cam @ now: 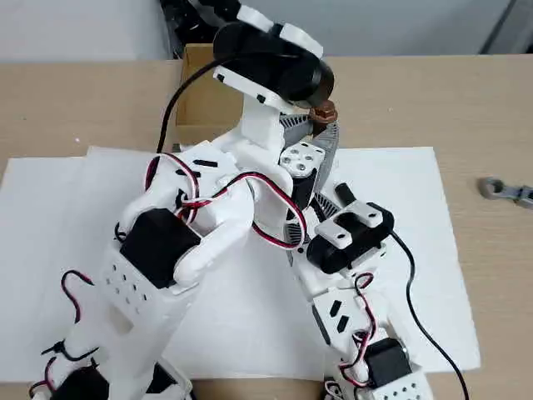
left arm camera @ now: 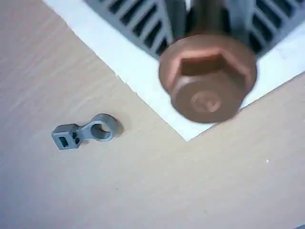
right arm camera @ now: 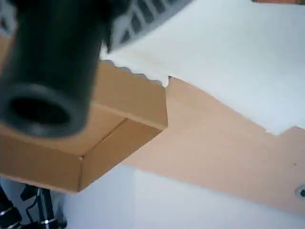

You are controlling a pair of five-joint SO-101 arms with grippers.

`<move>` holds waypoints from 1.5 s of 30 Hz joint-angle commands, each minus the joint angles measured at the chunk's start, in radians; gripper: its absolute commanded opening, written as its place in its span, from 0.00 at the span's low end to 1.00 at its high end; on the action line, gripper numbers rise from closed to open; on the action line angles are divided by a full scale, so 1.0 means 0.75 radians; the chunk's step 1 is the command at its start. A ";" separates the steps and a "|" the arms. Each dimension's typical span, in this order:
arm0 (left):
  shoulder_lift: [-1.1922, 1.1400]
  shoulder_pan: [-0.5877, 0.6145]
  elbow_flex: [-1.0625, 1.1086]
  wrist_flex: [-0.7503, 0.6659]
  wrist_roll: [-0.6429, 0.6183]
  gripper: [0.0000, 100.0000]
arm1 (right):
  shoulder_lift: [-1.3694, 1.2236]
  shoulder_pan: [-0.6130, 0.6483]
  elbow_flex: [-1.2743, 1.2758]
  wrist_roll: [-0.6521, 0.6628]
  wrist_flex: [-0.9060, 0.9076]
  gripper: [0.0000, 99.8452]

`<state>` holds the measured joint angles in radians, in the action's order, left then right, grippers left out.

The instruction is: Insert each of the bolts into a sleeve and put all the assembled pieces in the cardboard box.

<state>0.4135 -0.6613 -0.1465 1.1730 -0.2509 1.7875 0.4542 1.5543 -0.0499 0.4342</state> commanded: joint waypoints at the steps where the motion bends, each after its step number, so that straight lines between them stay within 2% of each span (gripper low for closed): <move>1: 0.014 -0.010 0.001 0.000 0.010 0.00 | 0.019 0.005 -0.023 -0.008 0.007 0.00; 10: 0.023 -0.004 0.142 -0.090 0.018 0.00 | 0.019 0.005 -0.045 -0.006 0.007 0.00; 22: 0.215 0.023 0.404 -0.268 0.020 0.00 | 0.019 0.005 -0.045 0.018 0.007 0.00; 28: 0.241 0.059 0.439 -0.317 0.023 0.00 | 0.019 0.005 -0.045 0.018 0.007 0.00; 45: 0.239 0.057 0.596 -0.456 0.162 0.00 | 0.019 0.005 -0.045 0.020 0.007 0.00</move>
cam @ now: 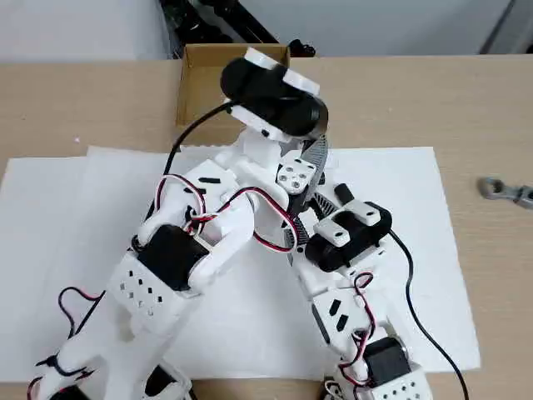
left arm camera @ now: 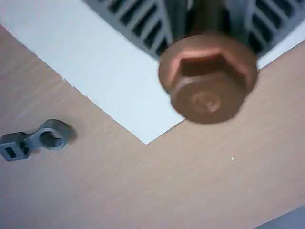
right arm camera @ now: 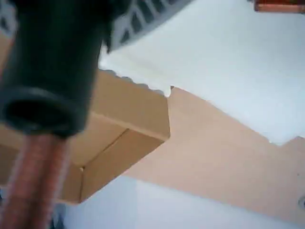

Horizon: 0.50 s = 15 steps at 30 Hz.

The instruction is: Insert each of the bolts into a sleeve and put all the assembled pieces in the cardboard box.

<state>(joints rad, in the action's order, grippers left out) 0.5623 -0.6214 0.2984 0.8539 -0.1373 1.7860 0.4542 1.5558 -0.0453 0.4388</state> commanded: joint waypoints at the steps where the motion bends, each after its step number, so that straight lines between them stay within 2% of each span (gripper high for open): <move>1: 0.041 0.004 0.003 -0.031 0.010 0.00 | 0.021 0.005 -0.047 0.014 0.001 0.00; 15: 0.051 -0.006 -0.003 -0.023 -0.055 0.00 | 0.021 0.005 -0.043 0.014 0.001 0.00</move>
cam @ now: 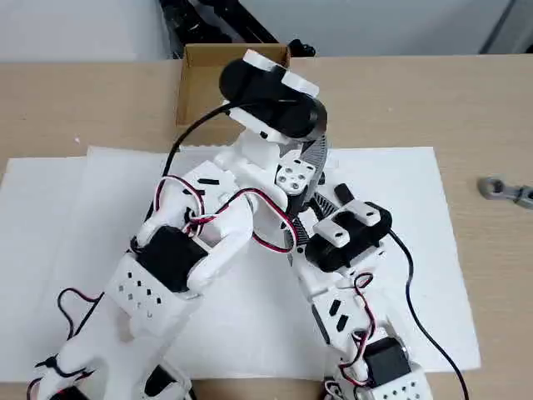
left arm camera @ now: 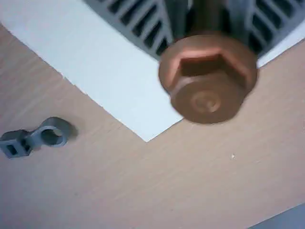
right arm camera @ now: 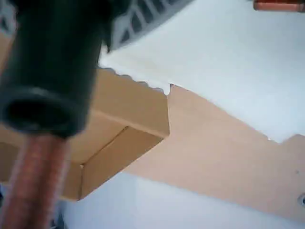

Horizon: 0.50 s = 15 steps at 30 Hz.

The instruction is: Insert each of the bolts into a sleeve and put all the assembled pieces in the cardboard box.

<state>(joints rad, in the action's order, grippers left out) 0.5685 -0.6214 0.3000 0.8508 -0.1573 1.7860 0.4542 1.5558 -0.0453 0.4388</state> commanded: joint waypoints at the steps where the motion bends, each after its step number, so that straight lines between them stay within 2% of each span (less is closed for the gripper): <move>1: 0.043 -0.008 -0.005 -0.018 -0.031 0.00 | 0.021 0.005 -0.043 0.014 0.001 0.00; 7: 0.043 -0.072 -0.003 -0.018 -0.031 0.00 | 0.021 0.005 -0.045 0.014 0.001 0.00; 15: 0.043 -0.070 0.003 0.000 -0.023 0.00 | 0.021 0.005 -0.045 0.014 0.001 0.00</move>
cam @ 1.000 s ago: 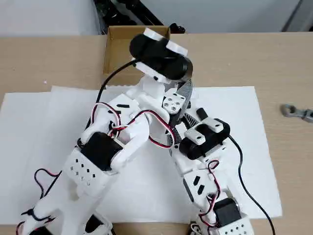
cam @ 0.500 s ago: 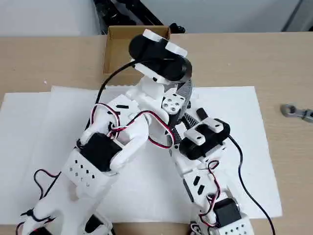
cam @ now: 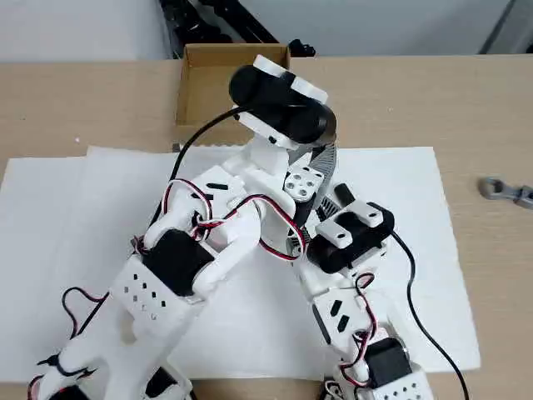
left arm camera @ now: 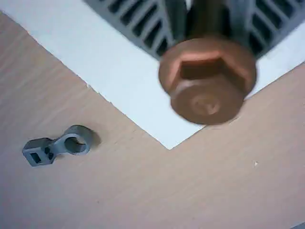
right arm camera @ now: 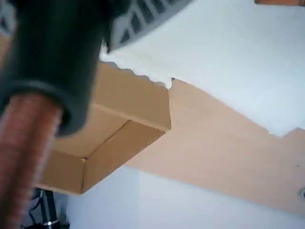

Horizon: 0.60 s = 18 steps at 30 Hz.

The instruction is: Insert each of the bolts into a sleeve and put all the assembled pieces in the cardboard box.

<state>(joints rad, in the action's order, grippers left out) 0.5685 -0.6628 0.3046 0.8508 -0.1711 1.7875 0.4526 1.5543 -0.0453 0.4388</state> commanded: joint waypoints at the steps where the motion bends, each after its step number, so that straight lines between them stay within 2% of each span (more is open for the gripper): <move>1: 0.043 -0.014 -0.003 0.014 -0.002 0.00 | 0.019 0.007 -0.043 0.014 0.001 0.00; 9: 0.045 -0.014 -0.003 0.172 -0.010 0.00 | 0.019 0.007 -0.043 0.014 0.001 0.00; 18: 0.045 -0.014 0.005 0.178 -0.006 0.00 | 0.019 0.007 -0.045 0.014 0.001 0.00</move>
<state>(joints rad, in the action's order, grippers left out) 0.5685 -0.6628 0.3184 0.9766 -0.1695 1.7875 0.4526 1.5543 -0.0453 0.4388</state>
